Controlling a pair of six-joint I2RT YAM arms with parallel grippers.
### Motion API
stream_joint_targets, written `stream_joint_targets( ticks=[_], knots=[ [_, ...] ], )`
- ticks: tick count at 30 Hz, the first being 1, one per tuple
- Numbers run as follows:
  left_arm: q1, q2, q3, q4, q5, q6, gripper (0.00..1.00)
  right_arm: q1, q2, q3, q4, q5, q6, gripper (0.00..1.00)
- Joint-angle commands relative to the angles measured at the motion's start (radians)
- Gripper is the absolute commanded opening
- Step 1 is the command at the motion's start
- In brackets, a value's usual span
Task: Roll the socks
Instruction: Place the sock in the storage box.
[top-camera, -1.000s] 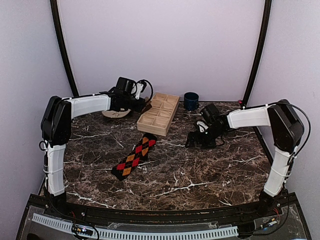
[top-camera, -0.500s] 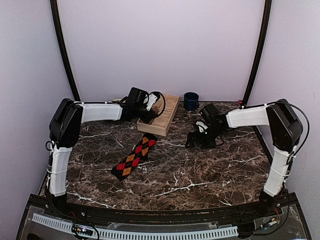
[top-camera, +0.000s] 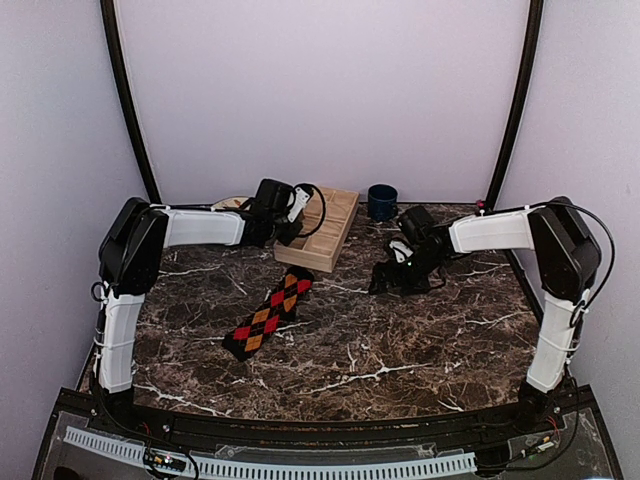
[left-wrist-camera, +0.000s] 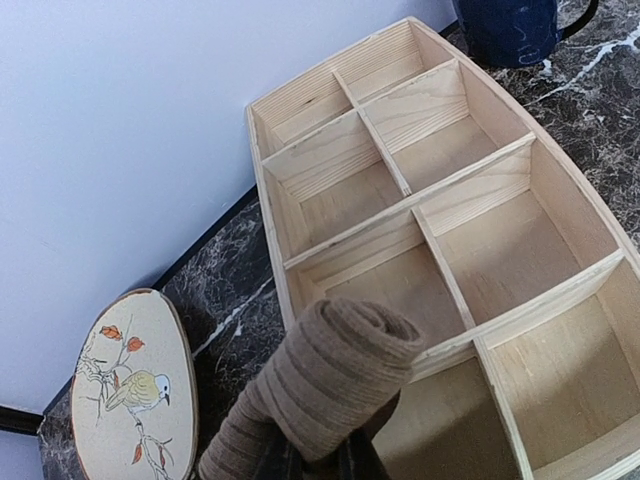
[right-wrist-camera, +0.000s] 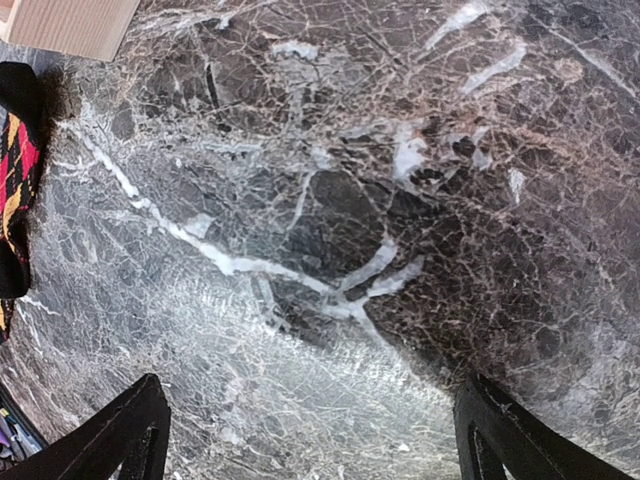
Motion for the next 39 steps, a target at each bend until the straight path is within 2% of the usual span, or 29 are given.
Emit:
stream_joint_targets(
  ticks=[1, 16, 29, 39],
  knots=[
    [-0.003, 0.003, -0.009, 0.007, 0.008, 0.018, 0.0, -0.006, 0.032, 0.022, -0.023, -0.003, -0.017, 0.97],
    [-0.043, 0.047, 0.01, -0.178, 0.11, -0.038, 0.0, -0.007, 0.034, 0.041, -0.03, 0.003, -0.028, 0.97],
    [-0.03, 0.128, 0.14, -0.383, 0.079, -0.144, 0.0, -0.008, 0.021, 0.038, -0.037, 0.006, -0.036, 0.97],
    [0.012, 0.179, 0.246, -0.509, 0.123, -0.168, 0.0, -0.008, 0.025, 0.034, -0.04, 0.002, -0.047, 0.97]
  ],
)
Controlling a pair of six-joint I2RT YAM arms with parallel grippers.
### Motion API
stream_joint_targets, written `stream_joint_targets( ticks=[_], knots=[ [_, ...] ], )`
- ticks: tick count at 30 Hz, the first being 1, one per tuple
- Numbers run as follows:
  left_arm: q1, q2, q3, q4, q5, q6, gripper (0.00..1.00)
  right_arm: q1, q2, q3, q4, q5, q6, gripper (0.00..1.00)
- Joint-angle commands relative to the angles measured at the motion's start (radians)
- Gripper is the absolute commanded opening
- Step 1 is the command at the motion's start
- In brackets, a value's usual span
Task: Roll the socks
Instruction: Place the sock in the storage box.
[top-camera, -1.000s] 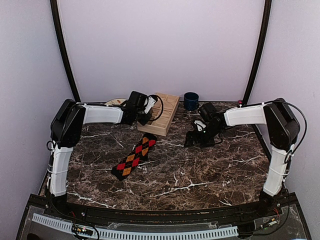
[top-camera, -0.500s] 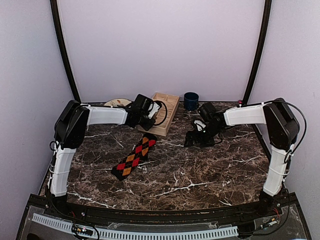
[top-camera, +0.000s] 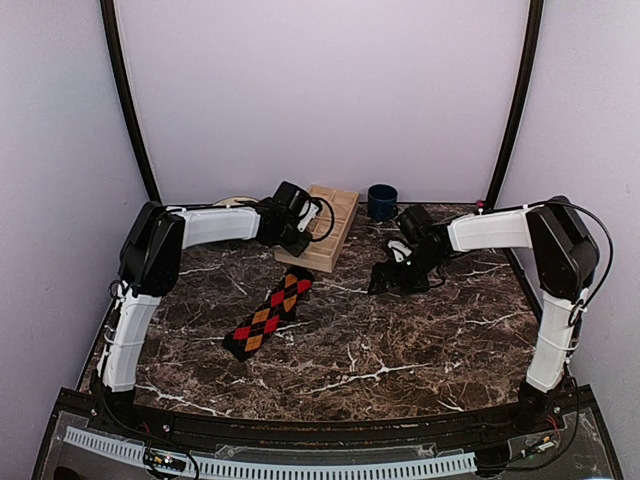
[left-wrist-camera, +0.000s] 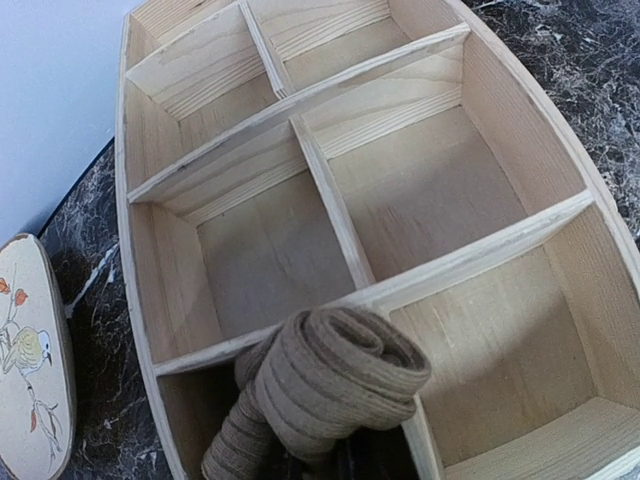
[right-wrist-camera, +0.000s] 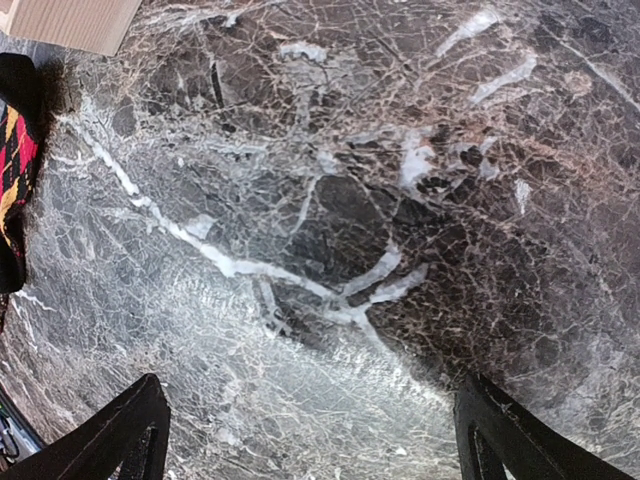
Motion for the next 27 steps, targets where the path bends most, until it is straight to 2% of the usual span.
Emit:
stream_joint_targets(
  ticks=[1, 17, 27],
  knots=[
    [0.037, 0.04, 0.017, -0.16, 0.047, -0.016, 0.0, -0.008, 0.012, 0.011, -0.019, 0.002, -0.015, 0.97],
    [0.068, 0.143, 0.223, -0.506, 0.353, 0.01, 0.0, -0.008, 0.011, 0.03, -0.035, -0.005, -0.024, 0.97],
    [0.064, 0.153, 0.227, -0.592, 0.414, 0.01, 0.0, -0.008, -0.016, 0.029, -0.058, 0.003, -0.033, 0.97]
  ],
)
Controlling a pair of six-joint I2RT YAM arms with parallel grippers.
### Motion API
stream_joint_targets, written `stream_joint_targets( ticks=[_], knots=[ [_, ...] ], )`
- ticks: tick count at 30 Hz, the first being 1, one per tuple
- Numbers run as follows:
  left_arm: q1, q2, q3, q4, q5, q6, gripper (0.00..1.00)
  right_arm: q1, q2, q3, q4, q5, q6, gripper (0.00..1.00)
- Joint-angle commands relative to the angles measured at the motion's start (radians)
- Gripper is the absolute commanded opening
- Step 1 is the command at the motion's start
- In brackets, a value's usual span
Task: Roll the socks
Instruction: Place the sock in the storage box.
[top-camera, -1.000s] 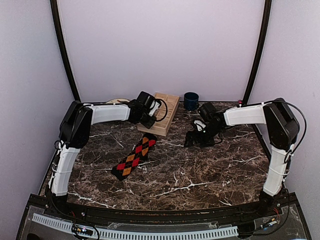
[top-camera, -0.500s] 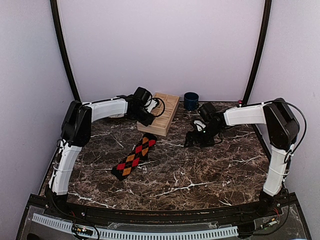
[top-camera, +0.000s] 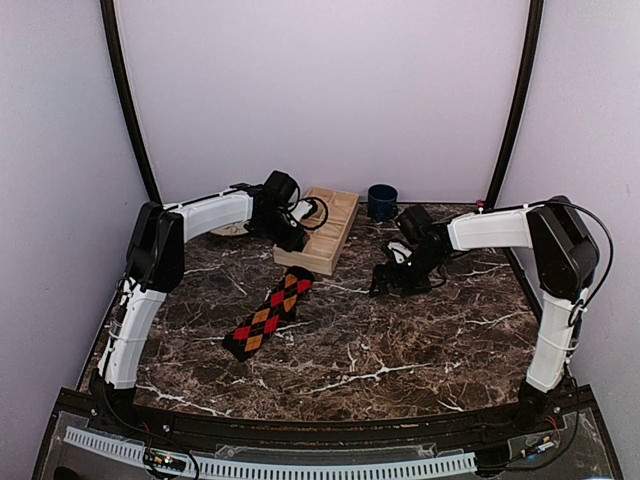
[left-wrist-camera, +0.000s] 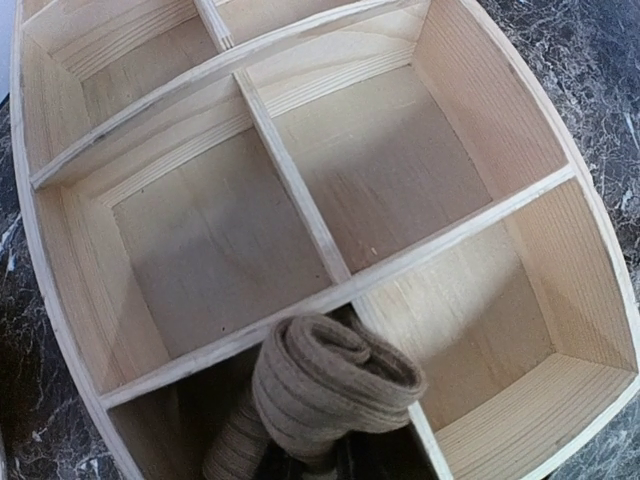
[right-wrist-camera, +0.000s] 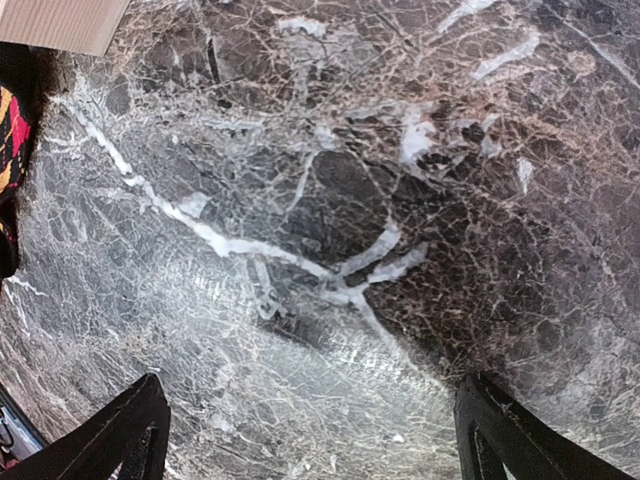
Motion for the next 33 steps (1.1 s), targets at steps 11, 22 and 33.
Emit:
stream_joint_targets(
  ticks=[11, 22, 33],
  knots=[
    [-0.036, 0.044, -0.055, -0.313, 0.138, 0.036, 0.09, -0.001, -0.041, 0.004, -0.009, 0.006, 0.003, 0.97],
    [-0.035, -0.02, -0.048, -0.282, 0.106, 0.003, 0.36, 0.014, -0.03, 0.042, -0.02, 0.017, 0.004, 0.97],
    [-0.019, -0.078, 0.008, -0.26, 0.137, -0.049, 0.42, 0.03, -0.008, 0.076, -0.029, 0.023, 0.008, 0.97]
  ],
)
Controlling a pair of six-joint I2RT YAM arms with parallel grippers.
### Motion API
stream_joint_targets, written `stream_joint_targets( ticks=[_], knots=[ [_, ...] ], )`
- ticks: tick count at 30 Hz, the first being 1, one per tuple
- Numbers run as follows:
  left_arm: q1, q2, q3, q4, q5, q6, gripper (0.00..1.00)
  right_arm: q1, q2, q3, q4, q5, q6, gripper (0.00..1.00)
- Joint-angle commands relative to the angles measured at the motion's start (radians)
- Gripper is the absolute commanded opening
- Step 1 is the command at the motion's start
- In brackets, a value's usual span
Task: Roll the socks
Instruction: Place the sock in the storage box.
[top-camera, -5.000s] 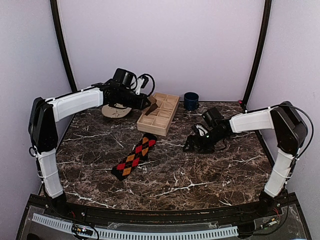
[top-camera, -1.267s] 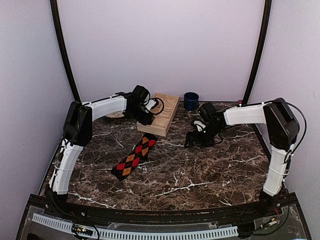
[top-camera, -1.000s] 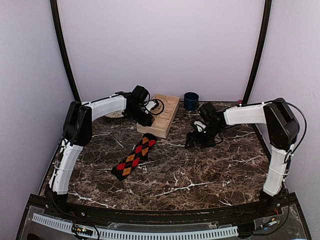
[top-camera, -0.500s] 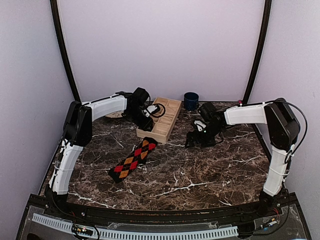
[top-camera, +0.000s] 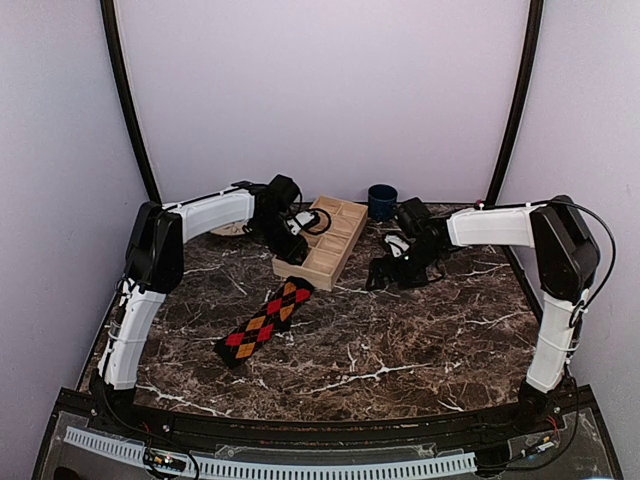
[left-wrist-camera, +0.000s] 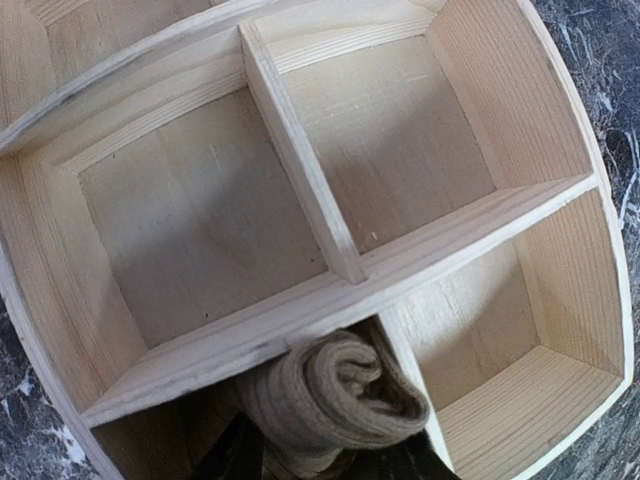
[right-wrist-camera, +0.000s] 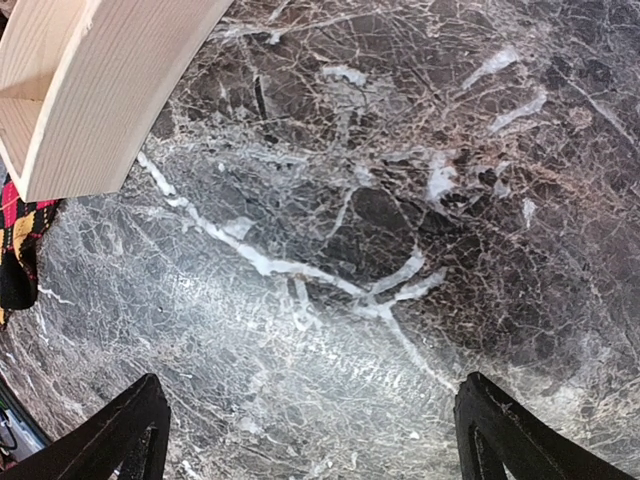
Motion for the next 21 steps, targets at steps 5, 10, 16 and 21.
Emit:
stream_joint_targets(
  ticks=[5, 10, 16, 21],
  knots=[
    [0.01, -0.073, 0.027, -0.099, 0.071, -0.049, 0.43, 0.015, 0.01, 0.047, -0.016, 0.015, 0.009, 0.97],
    [0.017, -0.09, 0.049, -0.096, 0.094, -0.064, 0.44, 0.017, 0.02, 0.06, -0.018, 0.014, 0.01, 0.97],
    [0.022, -0.098, 0.079, -0.109, 0.116, -0.074, 0.44, 0.022, 0.028, 0.077, -0.022, 0.014, 0.011, 0.97],
    [0.029, -0.12, 0.084, -0.099, 0.112, -0.085, 0.45, 0.026, 0.035, 0.09, -0.024, 0.014, 0.011, 0.97]
  ],
)
